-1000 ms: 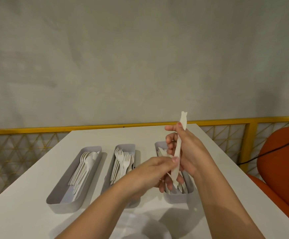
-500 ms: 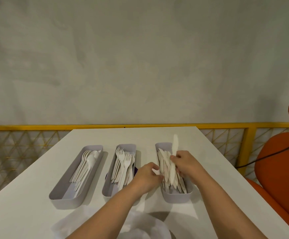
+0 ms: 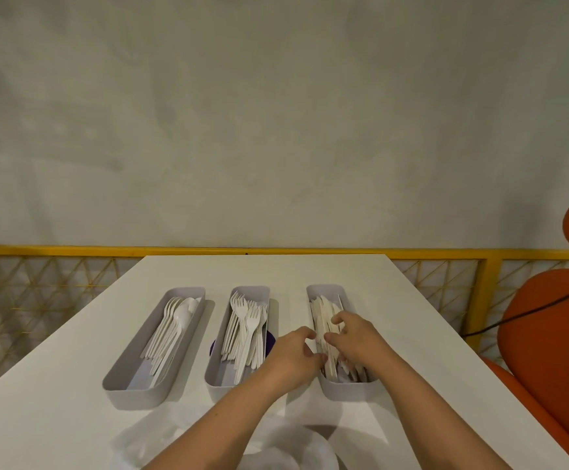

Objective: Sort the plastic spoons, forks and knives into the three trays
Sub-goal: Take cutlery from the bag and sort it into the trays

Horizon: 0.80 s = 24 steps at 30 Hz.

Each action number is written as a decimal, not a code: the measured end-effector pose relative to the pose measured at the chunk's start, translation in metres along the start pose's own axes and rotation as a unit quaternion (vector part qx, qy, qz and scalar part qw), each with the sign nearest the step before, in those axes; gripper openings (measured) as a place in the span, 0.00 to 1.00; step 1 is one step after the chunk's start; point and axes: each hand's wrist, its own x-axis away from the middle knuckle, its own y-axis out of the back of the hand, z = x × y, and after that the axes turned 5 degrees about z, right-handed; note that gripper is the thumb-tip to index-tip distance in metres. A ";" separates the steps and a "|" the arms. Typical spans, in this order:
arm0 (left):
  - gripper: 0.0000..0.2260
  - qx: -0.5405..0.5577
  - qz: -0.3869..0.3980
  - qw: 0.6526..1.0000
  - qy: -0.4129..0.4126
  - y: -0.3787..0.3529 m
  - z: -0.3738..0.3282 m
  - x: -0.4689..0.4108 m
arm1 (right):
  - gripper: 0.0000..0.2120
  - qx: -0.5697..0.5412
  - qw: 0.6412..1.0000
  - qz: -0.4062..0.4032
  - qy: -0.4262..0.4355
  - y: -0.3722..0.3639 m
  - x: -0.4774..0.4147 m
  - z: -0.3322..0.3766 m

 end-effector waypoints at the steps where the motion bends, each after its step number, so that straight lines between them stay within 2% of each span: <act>1: 0.18 -0.004 -0.005 1.000 -0.011 0.003 0.002 0.003 | 0.18 -0.003 1.000 0.008 0.010 0.001 0.003 0.001; 6: 0.02 -0.061 0.013 0.996 -0.063 0.030 0.014 0.028 | 0.11 0.000 0.995 0.067 0.072 -0.003 0.033 0.021; 9: 0.11 -0.119 0.043 0.989 -0.072 0.047 0.023 0.054 | 0.06 0.009 0.987 0.123 0.107 -0.018 0.056 0.037; 12: 0.14 -0.168 0.071 0.980 -0.075 0.060 0.035 0.074 | 0.04 0.012 0.974 0.180 0.138 -0.033 0.073 0.048; 17: 0.02 -0.204 0.103 0.973 -0.041 0.078 0.055 0.107 | 0.05 0.055 0.950 0.268 0.151 -0.062 0.095 0.059; 22: 0.15 -0.223 0.170 0.958 0.055 0.084 0.070 0.128 | 0.11 0.199 0.919 0.270 0.205 -0.089 0.107 0.059; 24: 0.22 -0.254 0.198 0.943 0.078 0.085 0.071 0.134 | 0.15 0.229 0.910 0.288 0.192 -0.094 0.109 0.058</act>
